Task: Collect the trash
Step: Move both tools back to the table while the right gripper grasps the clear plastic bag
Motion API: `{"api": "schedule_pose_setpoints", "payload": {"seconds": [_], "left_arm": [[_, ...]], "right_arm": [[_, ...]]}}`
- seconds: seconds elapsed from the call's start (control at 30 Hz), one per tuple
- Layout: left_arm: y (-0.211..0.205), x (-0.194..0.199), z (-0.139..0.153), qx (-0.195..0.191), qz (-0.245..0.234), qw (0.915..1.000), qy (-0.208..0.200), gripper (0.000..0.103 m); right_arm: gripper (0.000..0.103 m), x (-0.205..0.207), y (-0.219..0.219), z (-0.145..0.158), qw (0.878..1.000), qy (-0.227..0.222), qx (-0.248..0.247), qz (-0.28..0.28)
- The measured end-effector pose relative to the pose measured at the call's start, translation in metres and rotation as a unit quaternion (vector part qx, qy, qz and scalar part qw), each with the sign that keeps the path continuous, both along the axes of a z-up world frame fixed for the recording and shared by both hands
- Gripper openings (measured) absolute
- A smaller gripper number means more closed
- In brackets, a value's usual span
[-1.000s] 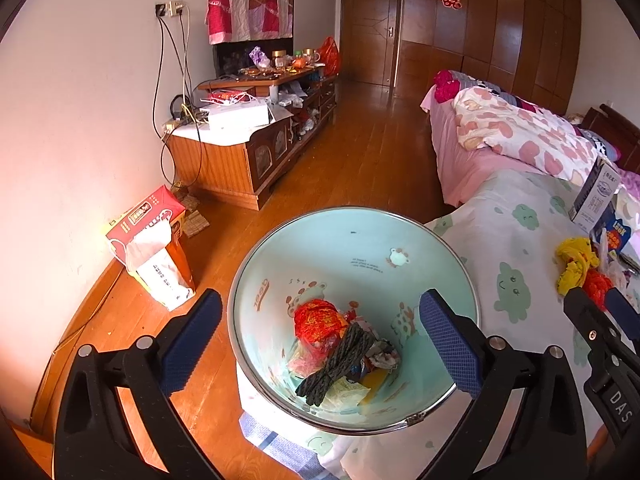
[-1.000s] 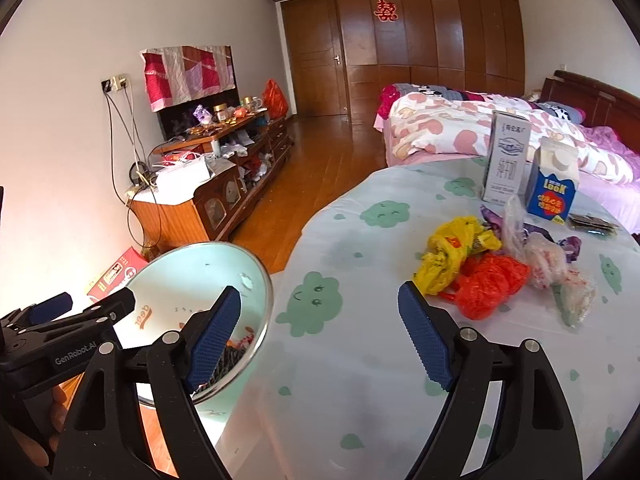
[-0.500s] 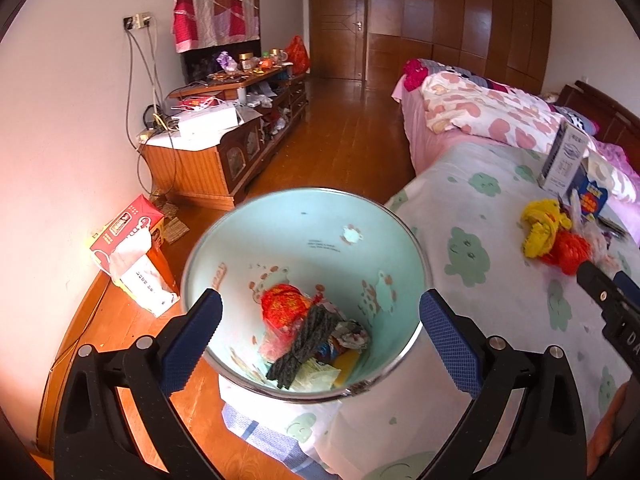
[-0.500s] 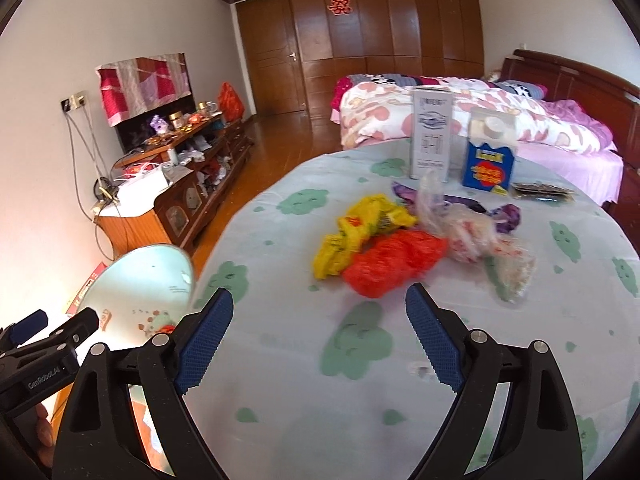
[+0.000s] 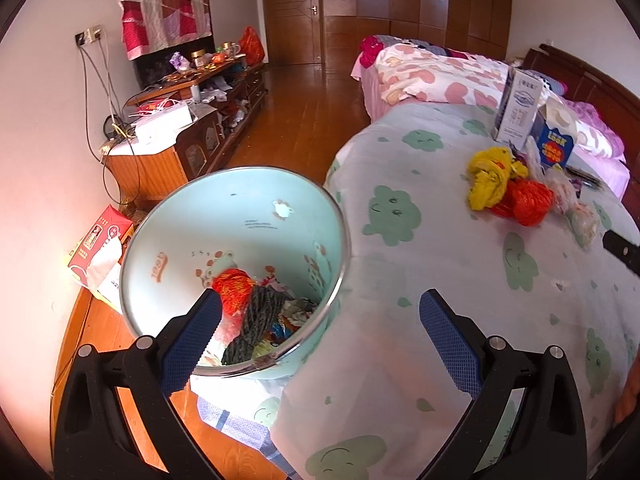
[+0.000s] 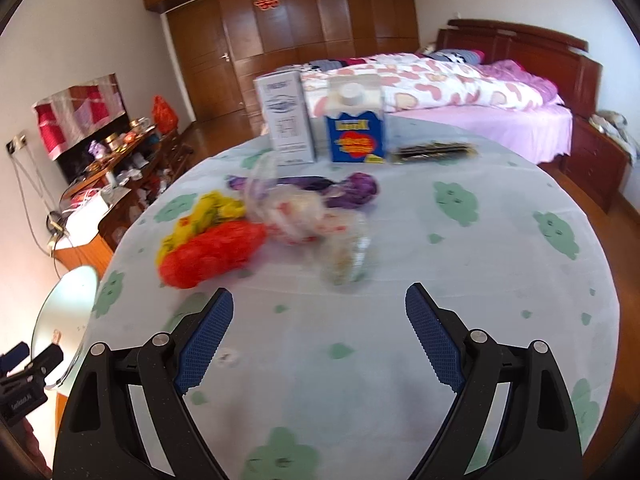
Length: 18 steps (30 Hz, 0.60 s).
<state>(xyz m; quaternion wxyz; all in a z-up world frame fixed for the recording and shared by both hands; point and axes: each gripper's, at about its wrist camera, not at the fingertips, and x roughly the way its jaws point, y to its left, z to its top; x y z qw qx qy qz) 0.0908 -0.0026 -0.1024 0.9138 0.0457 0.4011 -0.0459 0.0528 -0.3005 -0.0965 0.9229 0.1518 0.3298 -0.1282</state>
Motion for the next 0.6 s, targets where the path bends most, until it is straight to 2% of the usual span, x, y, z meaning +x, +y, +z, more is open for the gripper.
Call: {"api": "schedule_pose_setpoints", "payload": {"seconds": [0.1,0.4,0.5,0.6], "left_arm": [[-0.009,0.0,-0.002,0.008,-0.014,0.9999,0.002,0.097],[-0.04,0.004,0.005,0.011,-0.055,0.9983,-0.012,0.097],[-0.051,0.007,0.01,0.01,-0.067,0.9976,-0.015,0.097],[-0.065,0.011,0.015,0.009,-0.078,0.9966,-0.022,0.097]], "right_arm": [[0.086,0.003,-0.022,0.001,1.0,0.001,0.004,-0.012],[0.084,0.048,-0.048,-0.005,0.999,0.033,0.001,0.03],[0.079,0.063,-0.044,-0.01,0.997,0.05,0.008,0.054],[0.066,0.071,-0.042,-0.013,0.995,0.068,0.011,0.071]]}}
